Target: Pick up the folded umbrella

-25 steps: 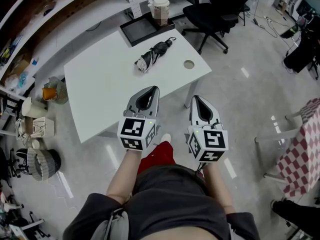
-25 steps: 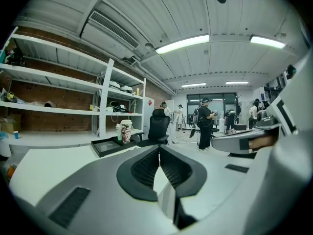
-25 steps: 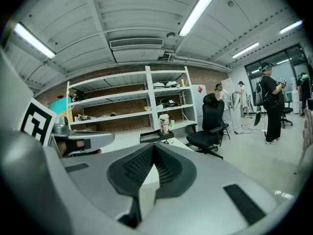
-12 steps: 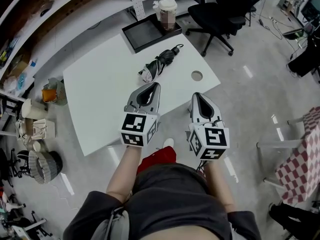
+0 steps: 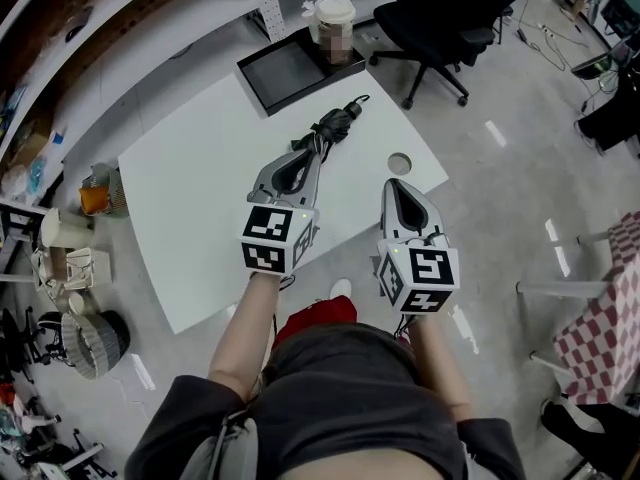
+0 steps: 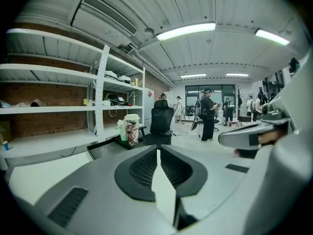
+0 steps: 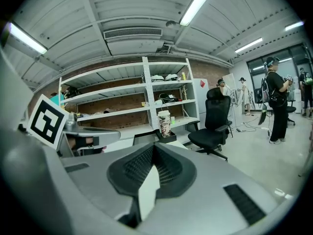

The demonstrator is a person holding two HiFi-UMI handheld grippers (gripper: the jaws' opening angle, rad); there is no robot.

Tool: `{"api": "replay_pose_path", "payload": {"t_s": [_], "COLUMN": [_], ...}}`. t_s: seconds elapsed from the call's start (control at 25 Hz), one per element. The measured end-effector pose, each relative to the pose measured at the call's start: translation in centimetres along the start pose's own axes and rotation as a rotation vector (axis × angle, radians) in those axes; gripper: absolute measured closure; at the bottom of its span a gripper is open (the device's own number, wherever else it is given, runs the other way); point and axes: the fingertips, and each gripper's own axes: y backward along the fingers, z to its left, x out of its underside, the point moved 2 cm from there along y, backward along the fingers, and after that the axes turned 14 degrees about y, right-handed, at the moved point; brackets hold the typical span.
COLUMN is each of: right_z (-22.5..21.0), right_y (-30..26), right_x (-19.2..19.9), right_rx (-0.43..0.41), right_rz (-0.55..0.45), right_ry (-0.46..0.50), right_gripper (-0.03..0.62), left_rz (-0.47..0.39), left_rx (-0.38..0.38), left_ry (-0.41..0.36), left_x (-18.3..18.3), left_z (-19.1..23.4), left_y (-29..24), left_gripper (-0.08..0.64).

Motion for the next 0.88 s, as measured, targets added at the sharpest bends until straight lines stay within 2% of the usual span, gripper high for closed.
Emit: {"api": "replay_pose_path", "payload": {"t_s": [0.24, 0.52, 0.88], "right_z": [-0.7, -0.9, -0.7], "right_y": [-2.7, -4.9, -7.3], "right_x": [-0.3, -0.2, 0.4], "right_rx": [0.013, 0.011, 0.0], "right_rz": [0.013, 0.036, 0.067], "right_ry": [-0.002, 0.001, -0.007], "right_gripper": [0.574, 0.574, 0.574], "left_rz": [0.039, 0.099, 0.248], "left_rx": [0.008, 0.021, 0.053], "left_ry": [-0.042, -0.03, -0.026], "left_x": [-0.5, -0.5, 1.5], "left_z": [1.8, 3.7, 5.3], "left_y": [-3.1, -5.8, -9.1], "left_gripper": [0.516, 0.442, 0.339]}}
